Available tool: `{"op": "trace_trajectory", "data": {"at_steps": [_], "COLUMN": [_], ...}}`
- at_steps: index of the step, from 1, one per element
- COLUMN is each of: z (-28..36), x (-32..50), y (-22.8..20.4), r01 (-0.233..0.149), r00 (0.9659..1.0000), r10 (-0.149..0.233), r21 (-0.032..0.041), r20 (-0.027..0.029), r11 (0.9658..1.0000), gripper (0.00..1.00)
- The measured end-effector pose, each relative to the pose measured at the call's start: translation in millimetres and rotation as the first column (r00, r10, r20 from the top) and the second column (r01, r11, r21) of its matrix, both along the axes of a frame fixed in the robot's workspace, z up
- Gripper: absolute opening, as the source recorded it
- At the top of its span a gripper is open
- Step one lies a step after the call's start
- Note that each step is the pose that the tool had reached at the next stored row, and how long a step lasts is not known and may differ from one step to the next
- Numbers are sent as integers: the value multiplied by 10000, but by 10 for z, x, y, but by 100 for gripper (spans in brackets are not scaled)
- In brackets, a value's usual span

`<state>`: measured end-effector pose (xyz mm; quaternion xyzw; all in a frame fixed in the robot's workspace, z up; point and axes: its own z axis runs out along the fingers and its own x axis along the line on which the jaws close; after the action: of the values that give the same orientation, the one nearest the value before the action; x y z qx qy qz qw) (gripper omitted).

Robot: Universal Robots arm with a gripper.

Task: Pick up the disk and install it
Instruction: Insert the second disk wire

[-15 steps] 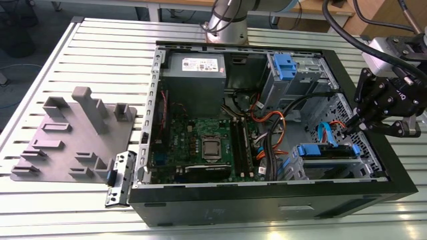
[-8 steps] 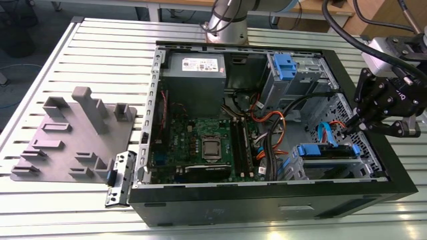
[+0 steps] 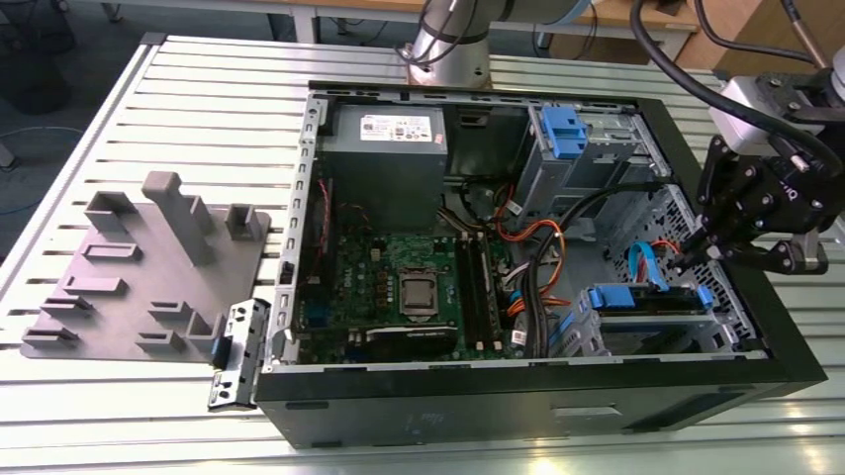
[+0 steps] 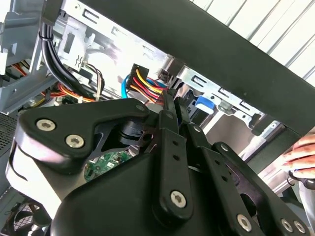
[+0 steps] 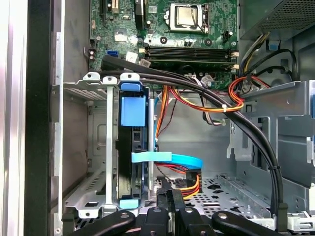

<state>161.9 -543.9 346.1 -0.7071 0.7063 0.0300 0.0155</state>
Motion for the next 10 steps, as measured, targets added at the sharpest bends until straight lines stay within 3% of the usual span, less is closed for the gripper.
{"op": "trace_trajectory", "data": {"at_steps": [10], "z": [0], "x": [-32], "y": [-101], "r01": [-1], "r00": [10000], "r10": [1], "r21": [1], "r20": [45], "r11": [10000], "gripper": [16]}}
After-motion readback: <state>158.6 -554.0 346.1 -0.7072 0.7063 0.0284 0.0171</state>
